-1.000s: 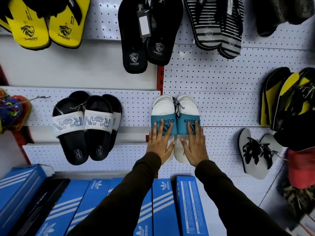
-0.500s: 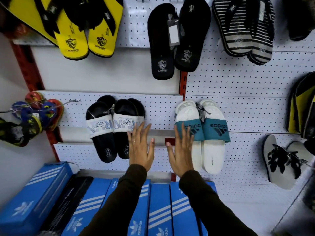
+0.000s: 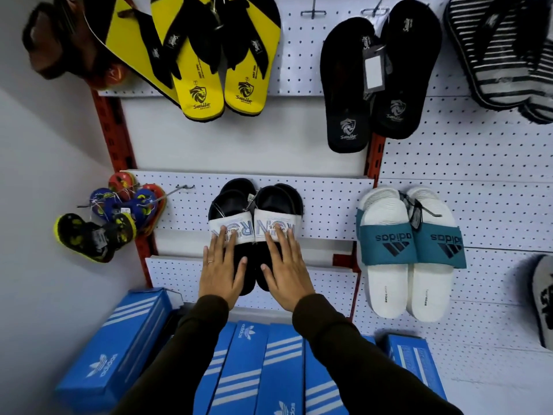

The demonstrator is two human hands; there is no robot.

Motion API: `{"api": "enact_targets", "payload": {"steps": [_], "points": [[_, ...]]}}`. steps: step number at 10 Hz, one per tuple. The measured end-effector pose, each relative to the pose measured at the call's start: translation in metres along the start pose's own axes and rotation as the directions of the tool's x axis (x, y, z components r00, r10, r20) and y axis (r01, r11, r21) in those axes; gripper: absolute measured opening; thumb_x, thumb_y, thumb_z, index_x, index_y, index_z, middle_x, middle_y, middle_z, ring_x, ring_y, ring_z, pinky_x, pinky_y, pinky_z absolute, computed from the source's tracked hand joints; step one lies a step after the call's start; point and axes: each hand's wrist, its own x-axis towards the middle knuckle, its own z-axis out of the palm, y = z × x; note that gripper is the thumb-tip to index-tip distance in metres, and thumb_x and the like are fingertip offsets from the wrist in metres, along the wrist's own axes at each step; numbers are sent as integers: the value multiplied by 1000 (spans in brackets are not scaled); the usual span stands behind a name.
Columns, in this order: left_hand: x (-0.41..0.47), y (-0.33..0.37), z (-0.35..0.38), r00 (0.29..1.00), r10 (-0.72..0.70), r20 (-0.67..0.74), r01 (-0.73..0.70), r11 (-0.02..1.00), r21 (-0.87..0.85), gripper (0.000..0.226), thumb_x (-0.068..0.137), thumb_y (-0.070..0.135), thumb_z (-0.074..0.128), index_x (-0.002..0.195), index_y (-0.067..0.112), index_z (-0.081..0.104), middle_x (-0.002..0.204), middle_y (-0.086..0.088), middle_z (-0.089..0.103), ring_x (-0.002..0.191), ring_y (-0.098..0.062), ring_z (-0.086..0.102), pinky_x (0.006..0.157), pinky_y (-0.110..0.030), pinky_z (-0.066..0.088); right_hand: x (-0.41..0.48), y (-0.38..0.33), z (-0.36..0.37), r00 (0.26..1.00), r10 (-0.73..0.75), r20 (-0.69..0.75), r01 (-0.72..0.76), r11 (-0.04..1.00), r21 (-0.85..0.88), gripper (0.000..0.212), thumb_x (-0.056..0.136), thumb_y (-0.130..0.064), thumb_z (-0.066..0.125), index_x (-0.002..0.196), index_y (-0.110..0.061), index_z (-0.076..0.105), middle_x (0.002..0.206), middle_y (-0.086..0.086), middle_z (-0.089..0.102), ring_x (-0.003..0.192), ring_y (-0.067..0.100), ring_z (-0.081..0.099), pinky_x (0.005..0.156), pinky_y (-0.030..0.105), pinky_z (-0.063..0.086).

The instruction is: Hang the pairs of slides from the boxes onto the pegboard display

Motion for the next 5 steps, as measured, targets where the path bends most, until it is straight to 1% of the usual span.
{"api": "enact_targets", "payload": {"steps": [2, 3, 4, 5], "points": [[11, -5, 7, 996, -9, 83, 5, 999, 52, 68, 98, 49, 23, 158, 26, 3, 166, 1, -8, 155, -19, -1, 126, -43, 6, 9, 3, -3, 997, 41, 72, -38, 999, -39, 72, 100, -40, 34, 162, -23, 2, 171, 2, -11, 158, 28, -13, 128, 49, 11], [10, -3, 3, 995, -20, 98, 14, 998, 68, 67, 99, 48, 25, 158, 26, 1, 167, 1, -8, 155, -20, -4, 126, -43, 3, 10, -5, -18, 991, 54, 120, -54, 999, -1, 71, 101, -41, 35, 162, -23, 4, 171, 1, -10, 159, 27, -10, 128, 49, 12], [7, 6, -4, 998, -21, 64, 18, 999, 46, 67, 99, 46, 29, 158, 22, 8, 167, -1, 0, 155, -21, 0, 126, -42, 2, 5, -3, -48, 998, 13, 68, -21, 992, 121, 67, 102, -42, 38, 161, -22, 14, 171, 1, -1, 159, 23, 3, 127, 48, 18], [2, 31, -10, 996, 92, -12, -93, 994, -59, 63, 99, 38, 36, 156, 20, 20, 165, -3, 17, 154, -24, 13, 126, -42, 7, -7, 8, -112, 983, -28, -181, 81, 954, 290, 58, 101, -40, 45, 156, -32, 28, 168, -4, 13, 154, 16, 24, 123, 46, 31]]}}
